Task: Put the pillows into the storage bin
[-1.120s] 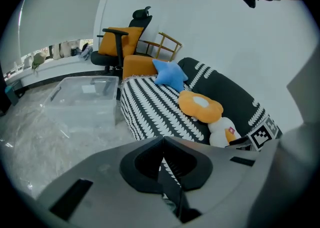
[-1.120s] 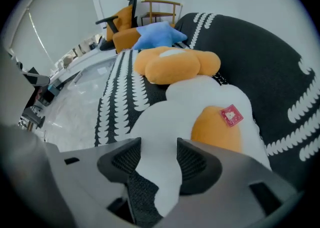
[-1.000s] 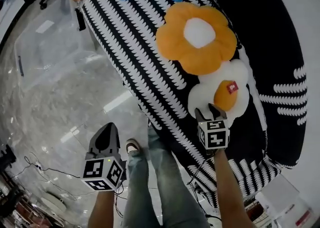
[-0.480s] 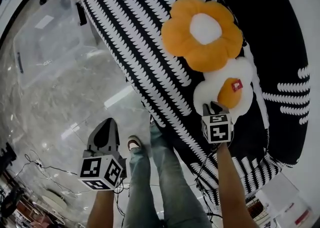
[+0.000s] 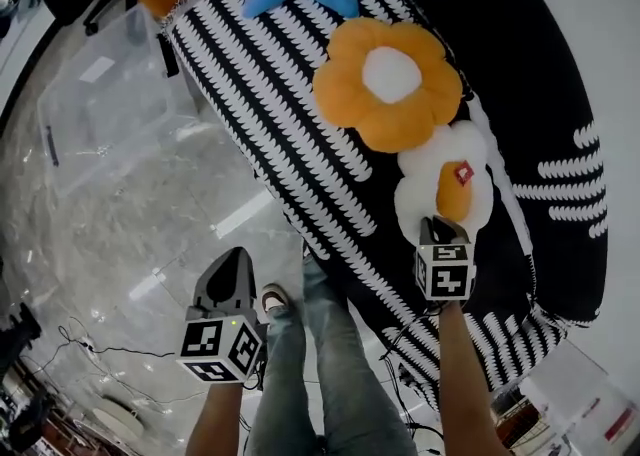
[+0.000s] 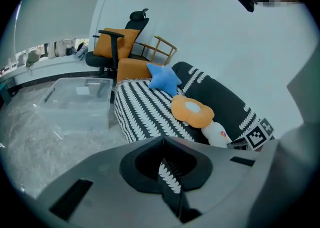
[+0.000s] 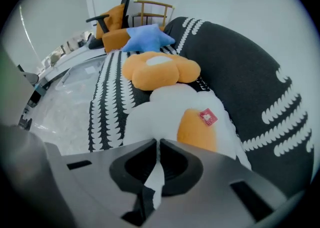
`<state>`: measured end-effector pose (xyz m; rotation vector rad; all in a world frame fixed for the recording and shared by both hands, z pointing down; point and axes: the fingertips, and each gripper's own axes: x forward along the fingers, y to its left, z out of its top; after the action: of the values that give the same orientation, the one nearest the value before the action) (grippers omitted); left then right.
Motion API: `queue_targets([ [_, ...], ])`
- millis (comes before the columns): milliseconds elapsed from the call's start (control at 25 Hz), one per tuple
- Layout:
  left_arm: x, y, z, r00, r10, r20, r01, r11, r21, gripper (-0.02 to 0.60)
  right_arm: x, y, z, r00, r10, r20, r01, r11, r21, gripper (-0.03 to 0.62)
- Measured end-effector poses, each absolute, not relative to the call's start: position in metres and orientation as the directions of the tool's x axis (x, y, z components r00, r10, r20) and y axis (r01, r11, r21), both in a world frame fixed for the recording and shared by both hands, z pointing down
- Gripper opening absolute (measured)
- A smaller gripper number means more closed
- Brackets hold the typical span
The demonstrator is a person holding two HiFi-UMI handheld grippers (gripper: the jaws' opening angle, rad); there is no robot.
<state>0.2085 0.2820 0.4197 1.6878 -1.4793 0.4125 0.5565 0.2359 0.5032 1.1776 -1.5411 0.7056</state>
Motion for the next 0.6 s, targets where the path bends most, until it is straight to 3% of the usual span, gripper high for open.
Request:
queue_targets([
  [240,0.210,0.260,0.388,0.270,-0.682,0.680,-0.927,0.006,0.374,0.012,0.574,0.229,0.459,0.037,-0.369,0.929,-0.946,0.287,0.151,0.011],
  [600,0.218,0.240,0.315,0.302,-0.728,0.615,-0.932,-0.090,0.351,0.011,0.574,0.236,0.366,-0.043,-0.472,0.880,-0.990,0.141,0.027,0.009],
])
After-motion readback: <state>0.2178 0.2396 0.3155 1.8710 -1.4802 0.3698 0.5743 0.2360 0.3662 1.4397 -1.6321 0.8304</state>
